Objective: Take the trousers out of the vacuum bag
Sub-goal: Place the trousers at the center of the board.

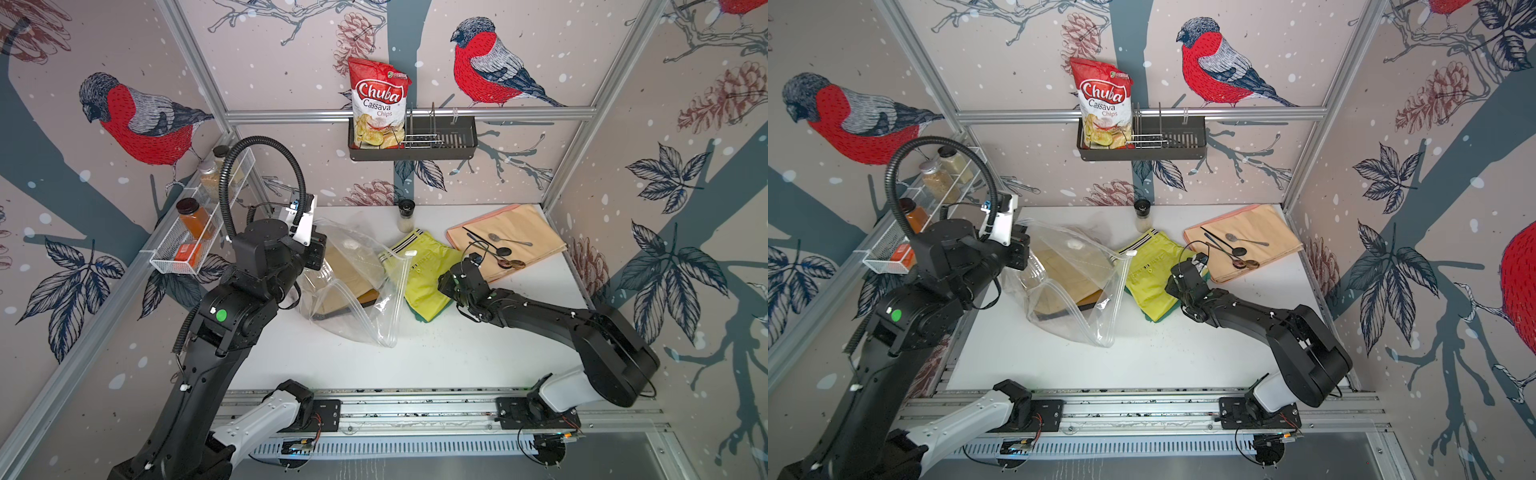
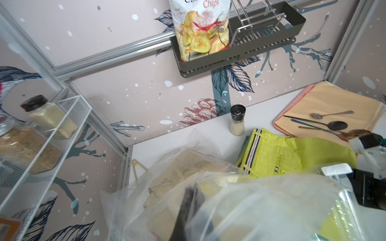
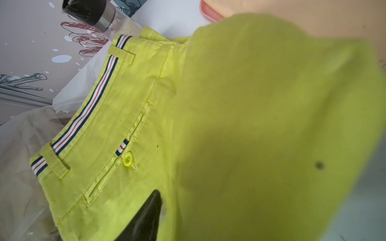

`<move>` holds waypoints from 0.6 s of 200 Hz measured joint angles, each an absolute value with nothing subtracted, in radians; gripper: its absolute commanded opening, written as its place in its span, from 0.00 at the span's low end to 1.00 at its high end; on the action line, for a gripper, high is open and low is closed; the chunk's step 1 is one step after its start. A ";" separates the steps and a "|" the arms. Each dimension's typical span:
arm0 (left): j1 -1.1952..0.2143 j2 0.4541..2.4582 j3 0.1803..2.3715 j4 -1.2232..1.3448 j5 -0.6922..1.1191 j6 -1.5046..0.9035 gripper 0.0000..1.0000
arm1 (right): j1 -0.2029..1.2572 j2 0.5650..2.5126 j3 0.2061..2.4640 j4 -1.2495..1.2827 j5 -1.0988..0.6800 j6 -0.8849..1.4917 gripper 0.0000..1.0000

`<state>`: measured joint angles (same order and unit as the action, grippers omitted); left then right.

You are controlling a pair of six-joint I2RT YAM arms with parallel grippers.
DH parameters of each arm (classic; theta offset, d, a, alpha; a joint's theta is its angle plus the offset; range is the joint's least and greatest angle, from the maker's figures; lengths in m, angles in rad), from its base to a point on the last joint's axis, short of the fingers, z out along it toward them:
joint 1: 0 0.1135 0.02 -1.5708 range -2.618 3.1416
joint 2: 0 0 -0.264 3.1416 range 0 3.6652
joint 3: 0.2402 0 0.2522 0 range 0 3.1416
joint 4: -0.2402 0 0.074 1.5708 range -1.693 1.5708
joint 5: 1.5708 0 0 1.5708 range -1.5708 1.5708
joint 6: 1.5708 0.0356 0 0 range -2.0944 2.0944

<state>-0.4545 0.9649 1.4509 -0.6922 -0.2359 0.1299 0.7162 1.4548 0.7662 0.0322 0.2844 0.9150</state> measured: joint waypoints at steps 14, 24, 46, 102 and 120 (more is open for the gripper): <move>-0.455 0.959 1.406 -0.662 -0.203 0.130 0.00 | 0.728 1.416 0.780 -0.023 0.316 0.909 0.59; -0.455 0.955 1.375 -0.638 -0.178 0.130 0.00 | 0.734 1.388 0.786 -0.058 0.336 0.903 0.59; -0.455 0.956 1.317 -0.590 -0.128 0.129 0.00 | 0.741 1.321 0.789 -0.133 0.376 0.893 0.61; -0.455 0.970 1.254 -0.511 -0.047 0.127 0.00 | 0.777 1.193 0.814 -0.252 0.437 0.889 0.58; -0.455 0.977 1.248 -0.498 -0.031 0.121 0.00 | 0.790 1.190 0.837 -0.265 0.435 0.881 0.57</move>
